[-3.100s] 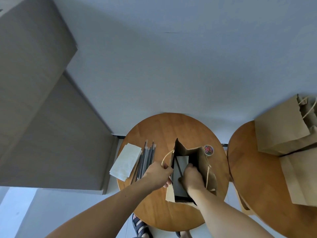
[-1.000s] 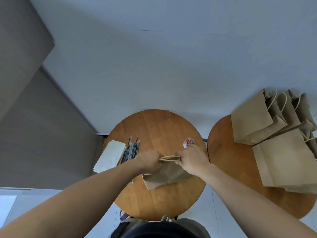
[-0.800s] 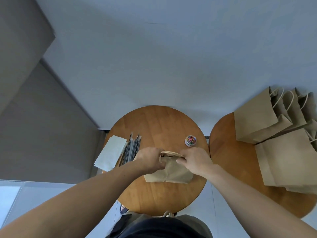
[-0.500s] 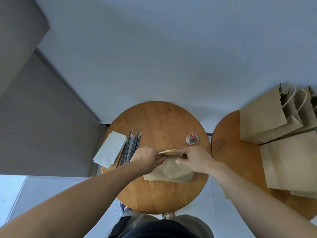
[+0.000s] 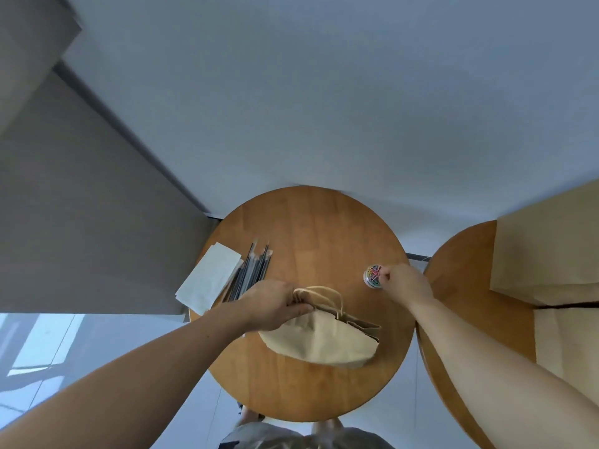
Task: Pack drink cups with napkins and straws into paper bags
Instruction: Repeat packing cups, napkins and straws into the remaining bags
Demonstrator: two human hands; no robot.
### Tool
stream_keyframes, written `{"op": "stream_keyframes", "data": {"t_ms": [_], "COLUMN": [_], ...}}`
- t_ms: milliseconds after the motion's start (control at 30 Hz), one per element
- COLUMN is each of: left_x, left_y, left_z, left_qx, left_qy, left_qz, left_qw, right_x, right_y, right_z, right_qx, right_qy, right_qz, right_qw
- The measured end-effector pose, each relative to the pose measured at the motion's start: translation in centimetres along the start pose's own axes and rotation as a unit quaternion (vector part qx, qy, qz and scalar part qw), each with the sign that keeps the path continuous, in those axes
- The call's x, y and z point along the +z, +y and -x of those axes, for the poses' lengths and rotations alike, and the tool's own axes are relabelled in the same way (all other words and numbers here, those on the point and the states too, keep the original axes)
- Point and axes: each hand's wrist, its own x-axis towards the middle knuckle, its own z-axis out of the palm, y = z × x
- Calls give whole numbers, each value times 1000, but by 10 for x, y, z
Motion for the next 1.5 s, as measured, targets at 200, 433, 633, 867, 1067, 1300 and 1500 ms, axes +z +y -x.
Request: {"op": "stream_keyframes", "data": {"t_ms": [200,433,633,867,1067,1300,1500], "left_x": [-2,5,15,27,27,21,13], "left_y": [5,5,4,-1,4,13,19], "left_z": [-14,-15,-10,-10,-8,-3,-2], "left_qx": [-5,-34,-66,-79,-84,-101,-80], "left_qy": [-24,-27,2,56,73,74,85], "left_qz": [19,20,7,26,23,-3,-19], "left_qw": [1000,999,998,995,994,992,993], "right_x": [30,42,49,48,36,2,-48], "right_y": [15,21,24,33,37,14,-26], "right_z": [-30,-51,-59,-53,-42,-2,55], "right_qx": [-17,-31,-63,-76,-68,-47,-177], "right_qy": [24,15,21,42,59,106,122], "right_qz": [38,87,133,123,-15,-315,-329], "right_qw": [999,996,989,989,996,942,920]}}
